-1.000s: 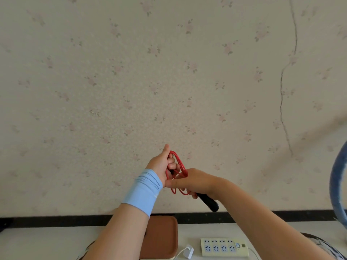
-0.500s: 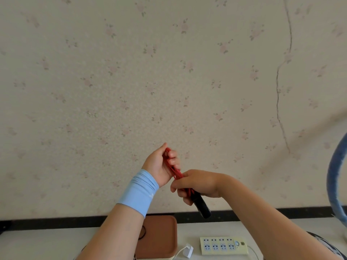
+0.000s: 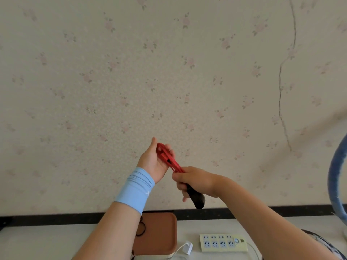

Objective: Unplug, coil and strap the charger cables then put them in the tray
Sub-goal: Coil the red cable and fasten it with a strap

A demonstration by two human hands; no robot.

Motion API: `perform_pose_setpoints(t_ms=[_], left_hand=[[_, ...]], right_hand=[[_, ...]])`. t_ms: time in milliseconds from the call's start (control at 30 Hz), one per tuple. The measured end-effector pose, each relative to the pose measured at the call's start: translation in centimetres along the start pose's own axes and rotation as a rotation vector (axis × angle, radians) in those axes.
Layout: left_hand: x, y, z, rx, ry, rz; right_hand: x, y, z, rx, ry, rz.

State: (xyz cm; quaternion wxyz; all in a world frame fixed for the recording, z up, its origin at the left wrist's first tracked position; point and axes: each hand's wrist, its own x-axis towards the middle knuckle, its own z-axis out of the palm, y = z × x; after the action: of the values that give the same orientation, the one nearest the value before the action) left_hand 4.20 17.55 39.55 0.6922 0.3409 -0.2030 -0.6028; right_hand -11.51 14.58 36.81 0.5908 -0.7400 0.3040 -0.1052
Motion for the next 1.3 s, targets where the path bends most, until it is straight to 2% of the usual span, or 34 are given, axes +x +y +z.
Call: perform_pose_setpoints(t_ms=[133, 200, 267, 367, 533, 667, 733, 833, 900, 1000, 1100, 1233, 1300], left_hand=[[0.5, -1.2, -3.2, 0.497, -0.038, -0.074], [0.6, -2.3, -4.7, 0.648, -0.069, -0.161], [0.8, -3.3, -5.3, 0.732, -0.159, -0.177], [1.5, -4.6, -5.4, 0.756, -0.226, -0.121], [4.3, -5.4, -7.3, 0.763, -0.118, -0.113], [7.5, -4.3, -9.8, 0.853, 0.009, -0.061], [8.8, -3.2, -11.6, 0.737, 0.047, -0.056], [10.3, -2.1, -15.4, 0.491, 0.134, -0.109], [11.1, -2.0, -18.1, 0.516, 0.205, -0.139], [12.1, -2.0, -21.6, 0.770, 0.262, -0.175], [13.4, -2.2, -25.1, 1.000, 0.265, -0.255], [15.4, -2.9, -30.5, 1.206, 0.327, -0.388], [16.1, -3.3, -32.9, 1.317, 0.368, -0.456]], right_hand=[[0.6, 1.2, -0.5, 0.114, 0.039, -0.016], [1.1, 1.9, -0.7, 0.156, 0.042, 0.004], [1.8, 2.7, -0.5, 0.179, 0.010, 0.039], [3.3, 4.1, -0.2, 0.186, -0.037, 0.088], [7.8, 6.2, 0.8, 0.171, -0.002, 0.085], [11.8, 7.9, 1.0, 0.189, 0.010, 0.199], [13.9, 9.4, 0.6, 0.166, -0.018, 0.281], [17.0, 12.0, 0.2, 0.162, 0.046, 0.395], [18.9, 13.2, 0.6, 0.043, 0.066, 0.410], [21.9, 14.4, 2.2, -0.129, 0.045, 0.398], [25.5, 16.5, 4.5, -0.341, 0.033, 0.291], [29.5, 20.5, 7.5, -0.786, -0.128, 0.219], [31.3, 22.9, 8.7, -0.925, -0.179, 0.194]])
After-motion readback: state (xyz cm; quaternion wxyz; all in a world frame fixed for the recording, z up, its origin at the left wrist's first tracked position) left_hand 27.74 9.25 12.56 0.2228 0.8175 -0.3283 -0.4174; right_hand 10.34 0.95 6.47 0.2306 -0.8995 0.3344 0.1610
